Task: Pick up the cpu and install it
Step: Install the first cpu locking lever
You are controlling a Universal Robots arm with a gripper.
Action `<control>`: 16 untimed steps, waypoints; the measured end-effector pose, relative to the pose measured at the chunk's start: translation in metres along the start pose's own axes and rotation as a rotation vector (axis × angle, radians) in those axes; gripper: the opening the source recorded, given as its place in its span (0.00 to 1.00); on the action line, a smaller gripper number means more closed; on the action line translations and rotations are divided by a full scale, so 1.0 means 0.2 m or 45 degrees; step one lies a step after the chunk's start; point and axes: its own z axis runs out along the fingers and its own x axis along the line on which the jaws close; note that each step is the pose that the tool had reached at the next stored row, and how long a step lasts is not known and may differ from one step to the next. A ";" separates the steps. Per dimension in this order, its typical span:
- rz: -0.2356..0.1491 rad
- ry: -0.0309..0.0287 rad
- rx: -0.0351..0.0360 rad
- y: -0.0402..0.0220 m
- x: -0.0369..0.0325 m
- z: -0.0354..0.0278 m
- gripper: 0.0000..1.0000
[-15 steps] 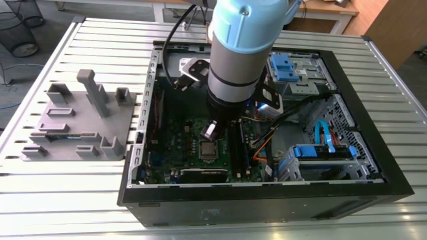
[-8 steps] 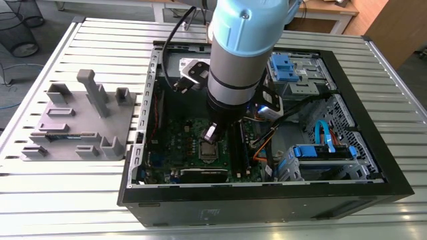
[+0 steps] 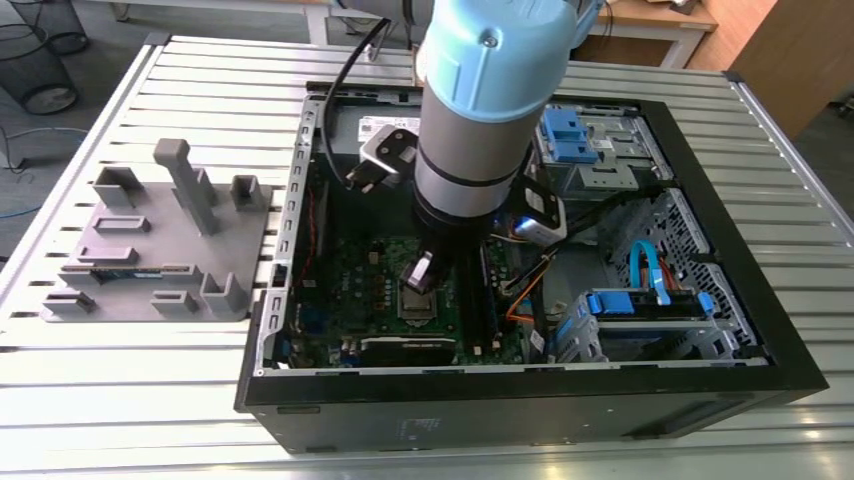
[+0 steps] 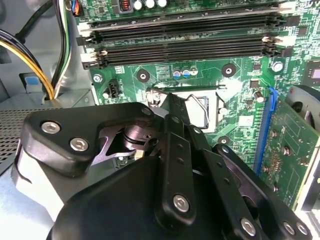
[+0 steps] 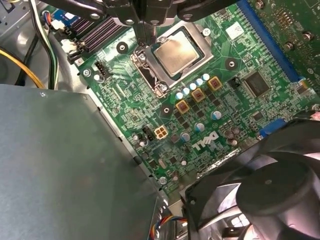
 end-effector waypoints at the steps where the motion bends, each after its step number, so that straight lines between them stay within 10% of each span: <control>1: 0.000 -0.0001 0.0000 -0.002 0.004 0.001 0.11; 16: 0.004 -0.0002 0.0004 -0.022 0.034 0.029 0.11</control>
